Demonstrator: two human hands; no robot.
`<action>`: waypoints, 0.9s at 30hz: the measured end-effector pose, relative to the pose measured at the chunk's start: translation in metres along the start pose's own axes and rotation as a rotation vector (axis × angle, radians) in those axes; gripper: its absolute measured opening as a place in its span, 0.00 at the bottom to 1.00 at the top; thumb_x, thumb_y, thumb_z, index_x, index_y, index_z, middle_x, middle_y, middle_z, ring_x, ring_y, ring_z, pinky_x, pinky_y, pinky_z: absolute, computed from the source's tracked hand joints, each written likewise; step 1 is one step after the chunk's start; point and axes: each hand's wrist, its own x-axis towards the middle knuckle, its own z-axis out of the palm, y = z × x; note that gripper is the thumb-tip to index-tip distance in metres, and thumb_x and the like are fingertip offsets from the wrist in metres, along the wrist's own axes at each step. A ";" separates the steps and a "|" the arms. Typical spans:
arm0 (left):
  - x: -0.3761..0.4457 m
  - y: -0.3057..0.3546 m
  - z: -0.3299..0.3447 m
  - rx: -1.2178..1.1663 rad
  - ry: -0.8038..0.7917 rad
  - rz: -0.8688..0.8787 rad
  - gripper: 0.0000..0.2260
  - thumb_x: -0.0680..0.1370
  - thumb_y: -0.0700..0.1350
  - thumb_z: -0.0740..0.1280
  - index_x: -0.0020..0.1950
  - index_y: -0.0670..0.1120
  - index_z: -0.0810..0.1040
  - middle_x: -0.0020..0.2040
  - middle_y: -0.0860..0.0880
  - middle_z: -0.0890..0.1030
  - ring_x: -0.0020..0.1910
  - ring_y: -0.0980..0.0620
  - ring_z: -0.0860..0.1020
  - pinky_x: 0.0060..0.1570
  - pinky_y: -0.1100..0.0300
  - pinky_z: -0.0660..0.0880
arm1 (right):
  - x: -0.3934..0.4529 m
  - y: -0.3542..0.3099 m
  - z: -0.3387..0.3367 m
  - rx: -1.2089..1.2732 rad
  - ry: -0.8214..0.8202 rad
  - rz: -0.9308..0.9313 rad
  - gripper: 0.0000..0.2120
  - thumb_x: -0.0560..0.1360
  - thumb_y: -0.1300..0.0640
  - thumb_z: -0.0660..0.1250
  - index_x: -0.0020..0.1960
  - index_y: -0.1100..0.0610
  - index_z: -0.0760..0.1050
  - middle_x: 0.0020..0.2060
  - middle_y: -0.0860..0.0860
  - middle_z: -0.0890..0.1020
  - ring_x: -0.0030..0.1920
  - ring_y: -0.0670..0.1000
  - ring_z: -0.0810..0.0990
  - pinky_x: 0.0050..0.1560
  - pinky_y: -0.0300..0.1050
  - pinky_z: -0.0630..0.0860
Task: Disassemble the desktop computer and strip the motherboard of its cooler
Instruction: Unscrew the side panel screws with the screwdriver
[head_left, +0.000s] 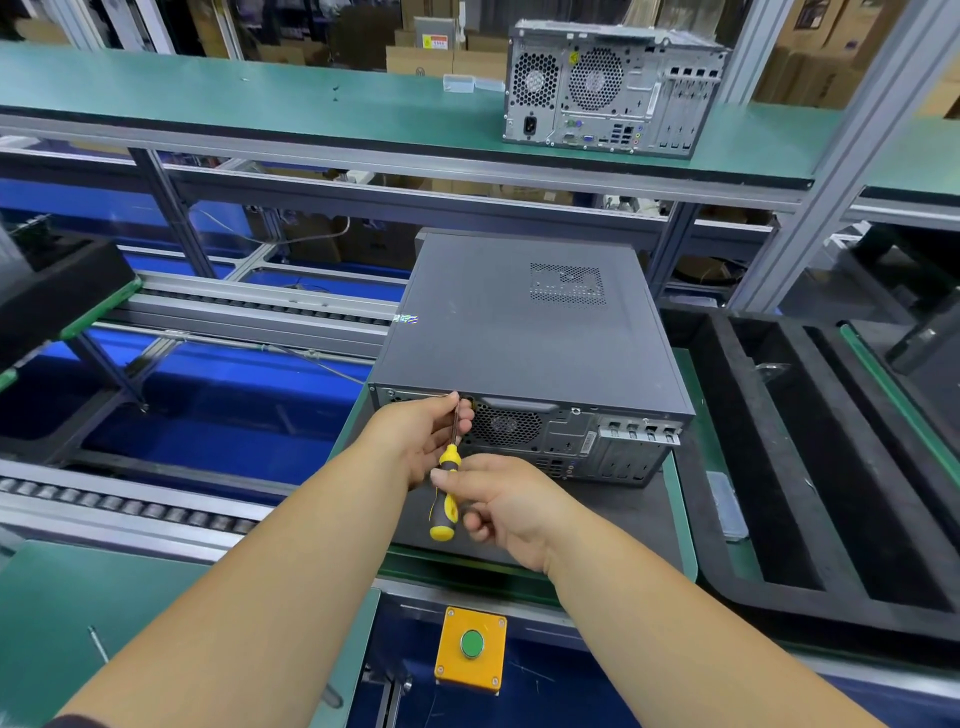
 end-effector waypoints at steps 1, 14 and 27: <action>-0.001 0.000 0.000 -0.013 -0.005 -0.008 0.09 0.81 0.44 0.63 0.45 0.43 0.80 0.36 0.51 0.82 0.35 0.57 0.78 0.36 0.65 0.74 | 0.000 0.000 0.000 -0.003 0.016 0.003 0.06 0.75 0.53 0.72 0.42 0.53 0.78 0.35 0.55 0.78 0.26 0.45 0.68 0.26 0.36 0.65; -0.002 0.004 0.008 0.010 0.052 -0.026 0.09 0.79 0.46 0.67 0.41 0.43 0.79 0.33 0.52 0.80 0.34 0.57 0.77 0.32 0.66 0.75 | 0.000 -0.006 0.007 -0.024 0.068 0.078 0.14 0.72 0.47 0.74 0.51 0.55 0.77 0.34 0.51 0.83 0.24 0.42 0.69 0.22 0.34 0.64; 0.001 -0.004 -0.003 -0.064 -0.012 -0.027 0.09 0.81 0.43 0.63 0.46 0.42 0.81 0.34 0.51 0.84 0.38 0.55 0.79 0.44 0.62 0.75 | -0.003 0.006 0.000 -0.167 0.098 -0.014 0.10 0.71 0.48 0.74 0.47 0.51 0.78 0.29 0.45 0.77 0.28 0.44 0.72 0.28 0.37 0.68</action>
